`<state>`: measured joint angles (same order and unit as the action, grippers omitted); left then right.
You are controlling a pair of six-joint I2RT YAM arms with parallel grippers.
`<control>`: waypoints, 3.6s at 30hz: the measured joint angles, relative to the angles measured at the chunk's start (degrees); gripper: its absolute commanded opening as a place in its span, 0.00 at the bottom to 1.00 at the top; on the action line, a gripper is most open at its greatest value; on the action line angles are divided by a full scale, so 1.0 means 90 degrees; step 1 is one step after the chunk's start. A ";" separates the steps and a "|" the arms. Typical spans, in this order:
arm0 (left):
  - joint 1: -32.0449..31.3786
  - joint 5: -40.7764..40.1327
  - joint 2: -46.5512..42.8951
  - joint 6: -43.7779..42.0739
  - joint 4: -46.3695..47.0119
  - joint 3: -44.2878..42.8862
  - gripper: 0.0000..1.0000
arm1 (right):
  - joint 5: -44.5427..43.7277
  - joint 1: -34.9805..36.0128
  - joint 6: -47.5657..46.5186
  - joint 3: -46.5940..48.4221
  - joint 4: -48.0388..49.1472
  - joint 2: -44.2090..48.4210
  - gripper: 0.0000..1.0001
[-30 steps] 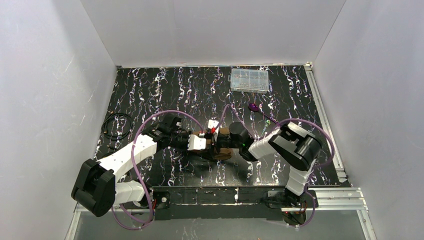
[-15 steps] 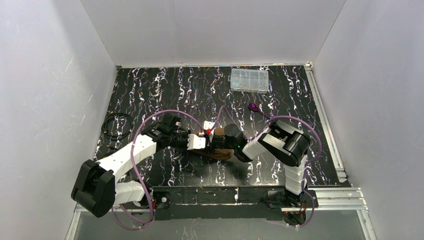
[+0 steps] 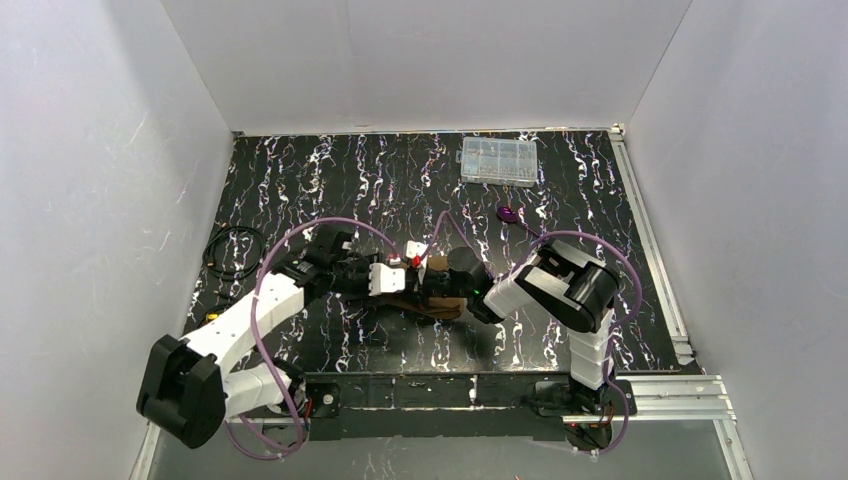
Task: Fold the napkin into a case and place the utensils inside
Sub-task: Stuff the top corner of the smaller-rectangle-folded napkin into the folded napkin.
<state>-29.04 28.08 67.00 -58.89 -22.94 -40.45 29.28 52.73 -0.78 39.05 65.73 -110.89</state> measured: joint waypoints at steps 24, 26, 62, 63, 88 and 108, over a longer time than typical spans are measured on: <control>0.0158 -0.0219 -0.0204 -0.0078 0.0930 0.0622 0.96 | 0.0780 -0.0306 0.1338 0.0209 0.0236 -0.0284 0.01; 0.0129 -0.0265 -0.0192 -0.0027 0.1132 0.0624 0.91 | 0.0811 -0.0306 0.1435 0.0223 0.0250 -0.0328 0.01; -0.0051 -0.0884 0.0032 0.0556 0.1052 0.0580 0.39 | 0.1294 -0.0512 0.2305 0.0393 0.0719 -0.0685 0.01; -0.0041 -0.0838 0.0019 0.0580 0.0962 0.0520 0.41 | 0.1294 -0.0512 0.2305 0.0391 0.0716 -0.0699 0.01; -0.0034 -0.0600 -0.0007 0.0755 0.0542 0.0372 0.09 | 0.1336 -0.0512 0.3033 0.0362 0.1209 -0.0792 0.36; 0.0299 -0.0078 0.0362 0.1151 0.0085 0.0308 0.03 | 0.1214 -0.0163 0.0998 0.0367 0.0102 -0.0498 0.57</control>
<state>-26.35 27.38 70.26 -48.53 -22.17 -37.67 40.21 51.27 8.21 42.35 66.65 -115.37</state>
